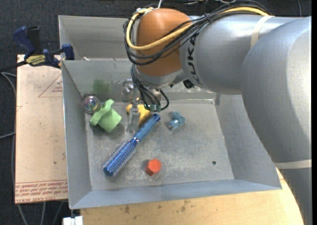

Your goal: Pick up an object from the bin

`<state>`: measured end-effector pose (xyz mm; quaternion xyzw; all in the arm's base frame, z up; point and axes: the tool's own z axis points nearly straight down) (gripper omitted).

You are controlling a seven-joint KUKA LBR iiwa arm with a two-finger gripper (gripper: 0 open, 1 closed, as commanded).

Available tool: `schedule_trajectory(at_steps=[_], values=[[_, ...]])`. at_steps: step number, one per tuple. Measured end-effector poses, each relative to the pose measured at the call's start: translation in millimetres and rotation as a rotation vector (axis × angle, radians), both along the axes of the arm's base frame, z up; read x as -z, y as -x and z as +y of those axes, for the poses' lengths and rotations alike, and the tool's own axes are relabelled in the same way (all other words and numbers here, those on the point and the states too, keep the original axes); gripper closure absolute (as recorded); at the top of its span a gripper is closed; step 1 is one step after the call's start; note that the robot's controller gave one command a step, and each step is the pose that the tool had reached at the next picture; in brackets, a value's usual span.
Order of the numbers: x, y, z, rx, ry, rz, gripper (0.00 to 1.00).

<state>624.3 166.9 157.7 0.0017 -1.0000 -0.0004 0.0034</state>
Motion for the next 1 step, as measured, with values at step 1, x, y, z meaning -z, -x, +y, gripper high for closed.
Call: schedule_trajectory(at_steps=[1], values=[[77.4, 44.0, -78.0, -0.183, 0.002, -0.002, 0.00]])
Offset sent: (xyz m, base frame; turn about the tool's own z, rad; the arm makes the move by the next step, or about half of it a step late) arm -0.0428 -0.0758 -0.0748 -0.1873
